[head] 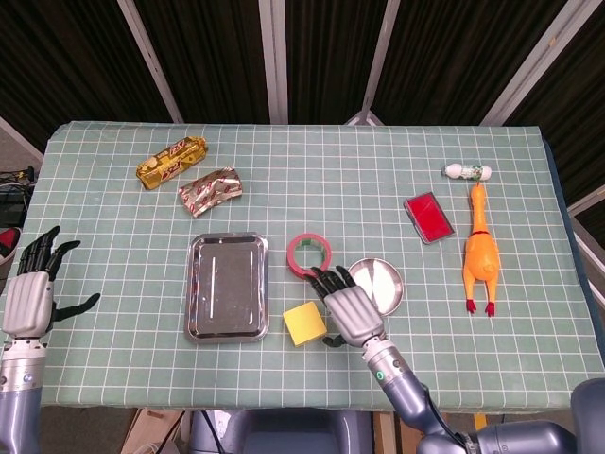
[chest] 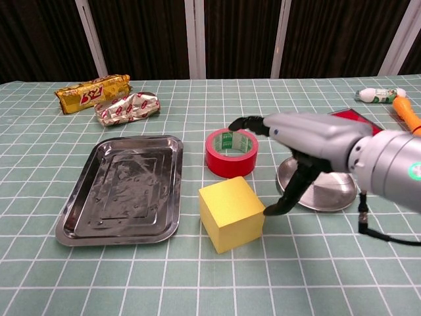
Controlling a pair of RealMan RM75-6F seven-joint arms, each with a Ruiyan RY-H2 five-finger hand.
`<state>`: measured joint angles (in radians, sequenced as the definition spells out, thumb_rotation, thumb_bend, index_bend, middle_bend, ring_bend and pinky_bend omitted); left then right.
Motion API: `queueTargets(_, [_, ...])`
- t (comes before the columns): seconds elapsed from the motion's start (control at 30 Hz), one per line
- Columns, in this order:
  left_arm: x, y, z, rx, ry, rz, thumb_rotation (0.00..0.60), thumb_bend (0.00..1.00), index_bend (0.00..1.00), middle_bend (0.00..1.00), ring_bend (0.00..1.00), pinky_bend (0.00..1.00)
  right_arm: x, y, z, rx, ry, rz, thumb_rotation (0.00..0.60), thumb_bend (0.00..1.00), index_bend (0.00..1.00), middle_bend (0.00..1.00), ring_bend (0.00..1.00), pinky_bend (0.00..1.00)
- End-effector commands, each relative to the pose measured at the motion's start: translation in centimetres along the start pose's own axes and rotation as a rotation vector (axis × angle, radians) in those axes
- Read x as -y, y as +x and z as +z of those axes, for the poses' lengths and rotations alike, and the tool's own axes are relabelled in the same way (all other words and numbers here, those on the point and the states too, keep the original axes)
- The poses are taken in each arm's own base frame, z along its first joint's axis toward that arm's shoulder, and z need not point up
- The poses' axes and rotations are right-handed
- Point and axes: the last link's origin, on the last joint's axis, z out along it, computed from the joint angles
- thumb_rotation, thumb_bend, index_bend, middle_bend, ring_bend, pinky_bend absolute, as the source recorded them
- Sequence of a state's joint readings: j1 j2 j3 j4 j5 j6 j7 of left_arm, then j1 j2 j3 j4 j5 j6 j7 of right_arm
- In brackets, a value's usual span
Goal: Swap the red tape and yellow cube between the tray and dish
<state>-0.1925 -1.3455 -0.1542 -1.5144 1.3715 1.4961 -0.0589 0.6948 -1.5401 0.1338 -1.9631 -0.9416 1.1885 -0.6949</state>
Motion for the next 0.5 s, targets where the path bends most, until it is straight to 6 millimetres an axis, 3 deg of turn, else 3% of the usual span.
queueTargets(0.03, [0.0, 0.0, 0.0, -0.002, -0.002, -0.003, 0.600, 0.00, 0.22, 0.00, 0.00, 0.00, -1.5, 2.9, 0.2, -0.066, -0.053, -0.004, 0.600, 0.00, 0.00, 0.05, 0.09, 0.00])
queueTargets(0.17, [0.0, 0.0, 0.1, -0.009, 0.002, -0.003, 0.600, 0.00, 0.22, 0.00, 0.00, 0.00, -2.6, 4.5, 2.3, -0.075, -0.074, 0.045, 0.600, 0.00, 0.00, 0.05, 0.09, 0.00])
queueTargets(0.23, [0.2, 0.1, 0.2, -0.020, 0.009, -0.003, 0.600, 0.00, 0.22, 0.00, 0.00, 0.00, -2.8, 5.2, 4.4, -0.069, -0.081, 0.112, 0.600, 0.00, 0.00, 0.05, 0.09, 0.00])
queueTargets(0.3, [0.3, 0.1, 0.3, -0.030, 0.014, -0.001, 0.600, 0.00, 0.22, 0.00, 0.00, 0.00, -2.6, 5.1, 6.0, -0.055, -0.077, 0.131, 0.600, 0.00, 0.00, 0.05, 0.09, 0.00])
queueTargets(0.5, [0.4, 0.2, 0.3, -0.041, 0.018, 0.003, 0.600, 0.00, 0.22, 0.00, 0.00, 0.00, -1.9, 4.0, 8.4, -0.021, -0.063, 0.108, 0.600, 0.00, 0.00, 0.05, 0.09, 0.00])
